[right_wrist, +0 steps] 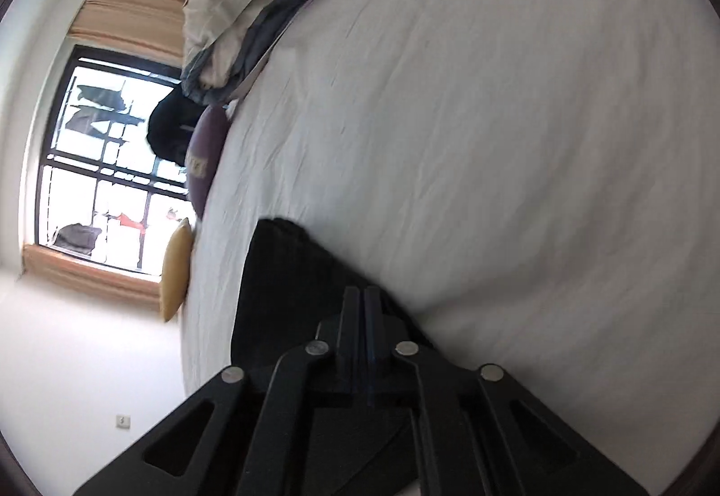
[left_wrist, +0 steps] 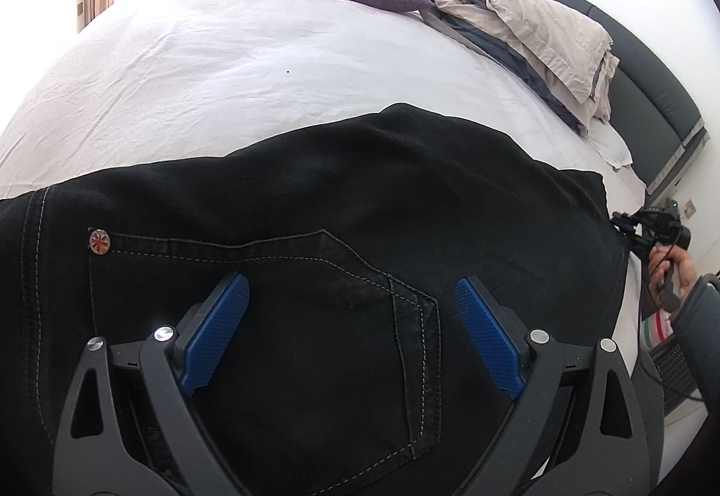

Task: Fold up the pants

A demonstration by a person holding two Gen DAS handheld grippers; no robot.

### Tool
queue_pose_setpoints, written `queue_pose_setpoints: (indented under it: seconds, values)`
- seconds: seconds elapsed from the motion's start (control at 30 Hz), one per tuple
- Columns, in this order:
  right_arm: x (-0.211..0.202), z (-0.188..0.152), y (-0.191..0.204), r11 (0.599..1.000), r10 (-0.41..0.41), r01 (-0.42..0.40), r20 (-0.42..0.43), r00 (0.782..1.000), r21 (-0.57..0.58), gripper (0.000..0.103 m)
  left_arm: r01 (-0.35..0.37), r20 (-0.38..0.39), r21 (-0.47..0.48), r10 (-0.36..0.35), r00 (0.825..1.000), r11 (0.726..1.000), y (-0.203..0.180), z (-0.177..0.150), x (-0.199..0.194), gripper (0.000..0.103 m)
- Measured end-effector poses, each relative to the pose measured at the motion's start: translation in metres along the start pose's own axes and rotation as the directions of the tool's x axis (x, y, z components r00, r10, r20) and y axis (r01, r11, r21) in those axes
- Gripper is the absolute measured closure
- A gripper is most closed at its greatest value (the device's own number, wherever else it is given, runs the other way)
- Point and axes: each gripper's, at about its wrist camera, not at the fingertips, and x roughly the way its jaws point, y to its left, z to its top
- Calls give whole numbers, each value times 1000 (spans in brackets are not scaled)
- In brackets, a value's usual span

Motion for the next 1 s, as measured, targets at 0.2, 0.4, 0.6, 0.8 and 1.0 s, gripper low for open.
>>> queue_pose_setpoints:
  seconds: [0.2, 0.4, 0.6, 0.8, 1.0]
  values:
    - [49, -40, 111, 920, 204, -292, -319, 926, -261, 53, -11, -7, 8, 11, 1000, 1000, -3, 2, 3, 9]
    - [126, -94, 135, 886, 77, -301, -528, 846, -353, 72, 2, -8, 0, -2, 1000, 1000, -1, 3, 2, 9]
    - [101, -18, 80, 977, 18, -52, -162, 987, -205, 102, 12, 0, -2, -12, 1000, 1000, 2, 2, 2, 9]
    - [25, -8, 99, 937, -116, 138, 88, 989, -320, 40, 24, 7, -12, -24, 1000, 1000, 4, 1, 1, 9]
    - [-7, -47, 80, 934, 249, -274, -130, 960, -228, 30, 16, 6, -9, -16, 1000, 1000, 2, 1, 1, 9]
